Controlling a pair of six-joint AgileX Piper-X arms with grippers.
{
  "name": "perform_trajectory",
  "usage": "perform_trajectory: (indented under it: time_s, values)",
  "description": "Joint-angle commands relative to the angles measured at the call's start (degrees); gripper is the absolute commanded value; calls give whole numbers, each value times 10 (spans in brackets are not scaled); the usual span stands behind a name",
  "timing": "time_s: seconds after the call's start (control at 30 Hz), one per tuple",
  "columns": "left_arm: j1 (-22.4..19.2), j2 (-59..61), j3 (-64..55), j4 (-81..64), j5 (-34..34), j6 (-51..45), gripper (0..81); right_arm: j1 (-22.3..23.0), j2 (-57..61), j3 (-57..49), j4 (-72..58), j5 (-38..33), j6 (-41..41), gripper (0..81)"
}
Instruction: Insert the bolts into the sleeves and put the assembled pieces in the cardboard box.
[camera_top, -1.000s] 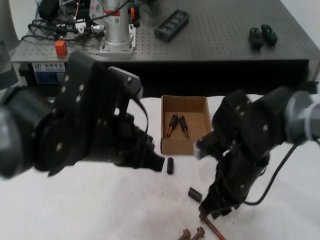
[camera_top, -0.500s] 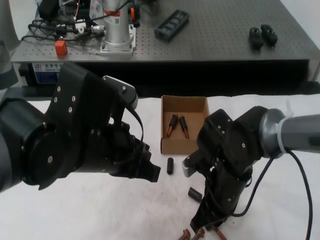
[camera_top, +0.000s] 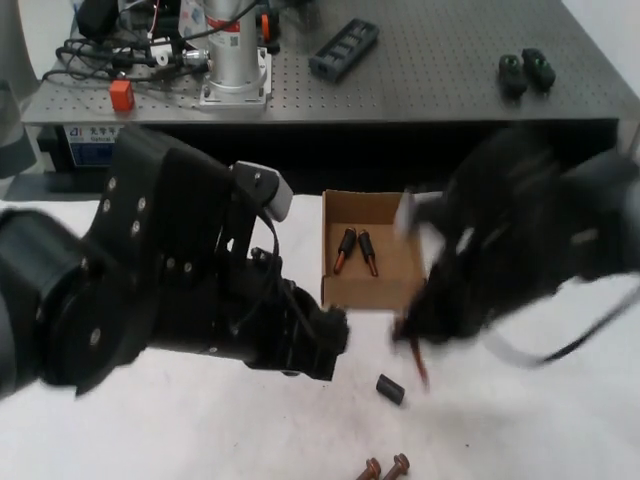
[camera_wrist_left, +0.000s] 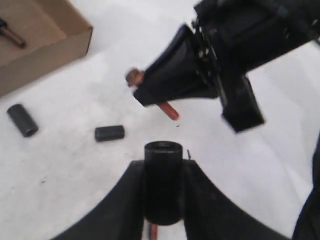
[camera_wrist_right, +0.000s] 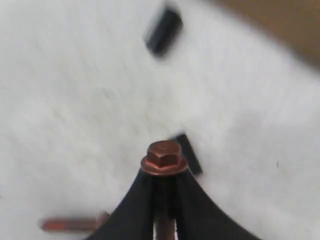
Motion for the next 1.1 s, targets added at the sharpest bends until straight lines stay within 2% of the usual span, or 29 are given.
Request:
perform_trajectory:
  time_s: [0.0, 0.13, 0.23, 0.33, 1.07]
  values:
    - [-13, -25, 31, -107, 52, -45, 7, -19, -65, 24, -97, -78, 53, 36]
    - [-39, -31, 88, -281, 99, -109, 7, -29, -153, 116, -329, -189, 215, 36]
    - [-54, -31, 101, -339, 99, -119, 7, -17, -183, 176, -435, -196, 297, 36]
    - [-56, -31, 101, -350, 99, -130, 7, -13, -187, 205, -484, -200, 353, 36]
    - [-55, -31, 101, -353, 53, -155, 7, -13, -187, 218, -483, -272, 363, 36]
